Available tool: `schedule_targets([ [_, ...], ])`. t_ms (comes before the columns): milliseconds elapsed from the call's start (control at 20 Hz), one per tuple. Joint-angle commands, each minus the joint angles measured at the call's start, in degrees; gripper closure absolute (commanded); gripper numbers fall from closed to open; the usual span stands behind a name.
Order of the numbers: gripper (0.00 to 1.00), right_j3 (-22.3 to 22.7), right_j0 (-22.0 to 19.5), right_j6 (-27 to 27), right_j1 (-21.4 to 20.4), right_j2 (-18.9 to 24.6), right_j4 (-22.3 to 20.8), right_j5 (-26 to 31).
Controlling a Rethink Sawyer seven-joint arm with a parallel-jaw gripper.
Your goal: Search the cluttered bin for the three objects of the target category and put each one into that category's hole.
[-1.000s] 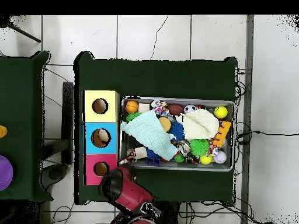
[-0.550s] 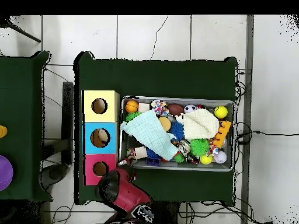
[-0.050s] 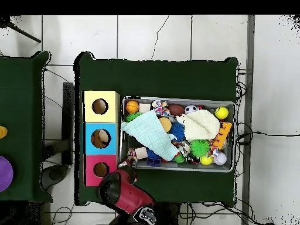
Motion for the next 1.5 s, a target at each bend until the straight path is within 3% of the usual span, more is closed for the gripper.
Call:
schedule_targets([
  [50,1.0,-8.93,-0.42,5.37,-4.48,0.07,-1.92,-1.9],
  [250,1.0,-8.96,-0.32,4.7,-3.66,-0.2,-1.69,1.1],
  [450,1.0,-8.68,-0.94,2.79,-5.31,-0.24,-1.21,9.76],
  [700,1.0,-10.71,2.06,1.23,-7.65,-5.38,-1.39,20.24],
  [850,1.0,-12.05,2.66,1.28,-8.68,-7.22,-2.91,22.95],
  [1150,1.0,-13.7,4.48,1.94,-10.26,-9.72,-4.59,24.39],
  [1500,1.0,-12.05,2.05,4.23,-10.15,-6.19,-6.2,18.95],
])
